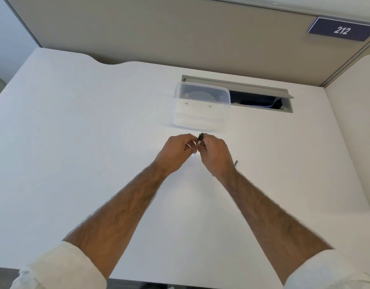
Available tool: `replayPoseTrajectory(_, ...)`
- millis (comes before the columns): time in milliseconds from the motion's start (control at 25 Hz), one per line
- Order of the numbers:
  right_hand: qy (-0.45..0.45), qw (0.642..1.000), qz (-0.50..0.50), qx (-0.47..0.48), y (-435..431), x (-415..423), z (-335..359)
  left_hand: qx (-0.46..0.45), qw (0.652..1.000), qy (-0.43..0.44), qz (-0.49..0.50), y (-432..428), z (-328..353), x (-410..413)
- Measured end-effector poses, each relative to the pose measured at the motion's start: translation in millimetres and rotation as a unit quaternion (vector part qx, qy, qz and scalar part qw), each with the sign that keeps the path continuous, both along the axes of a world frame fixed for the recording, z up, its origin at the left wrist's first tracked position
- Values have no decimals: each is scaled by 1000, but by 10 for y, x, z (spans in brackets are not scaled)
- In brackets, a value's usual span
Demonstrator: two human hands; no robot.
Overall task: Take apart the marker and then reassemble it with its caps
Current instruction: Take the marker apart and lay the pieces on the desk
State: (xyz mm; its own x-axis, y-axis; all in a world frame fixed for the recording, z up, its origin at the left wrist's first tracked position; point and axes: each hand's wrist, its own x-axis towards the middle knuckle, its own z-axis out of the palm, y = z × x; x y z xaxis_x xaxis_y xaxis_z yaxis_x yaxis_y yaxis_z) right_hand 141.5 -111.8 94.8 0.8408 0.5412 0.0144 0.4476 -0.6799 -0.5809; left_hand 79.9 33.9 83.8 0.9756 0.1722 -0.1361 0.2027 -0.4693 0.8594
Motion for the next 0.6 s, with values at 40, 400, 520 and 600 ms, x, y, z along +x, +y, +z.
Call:
replayPoseTrajectory(40,5,1000,7,-5,-9,-20,-6,-2,1000,7,-6,4,-14,0)
replayPoseTrajectory(400,15,1000,11,16,-4,-119,-75,12,1000,2,0,16,-133,-50)
replayPoseTrajectory(520,35,999,14,14,-4,-106,-108,-2,1000,20,4,14,-177,-69)
replayPoseTrajectory(600,22,1000,8,20,13,-111,-117,-3,1000,18,21,28,-191,-56)
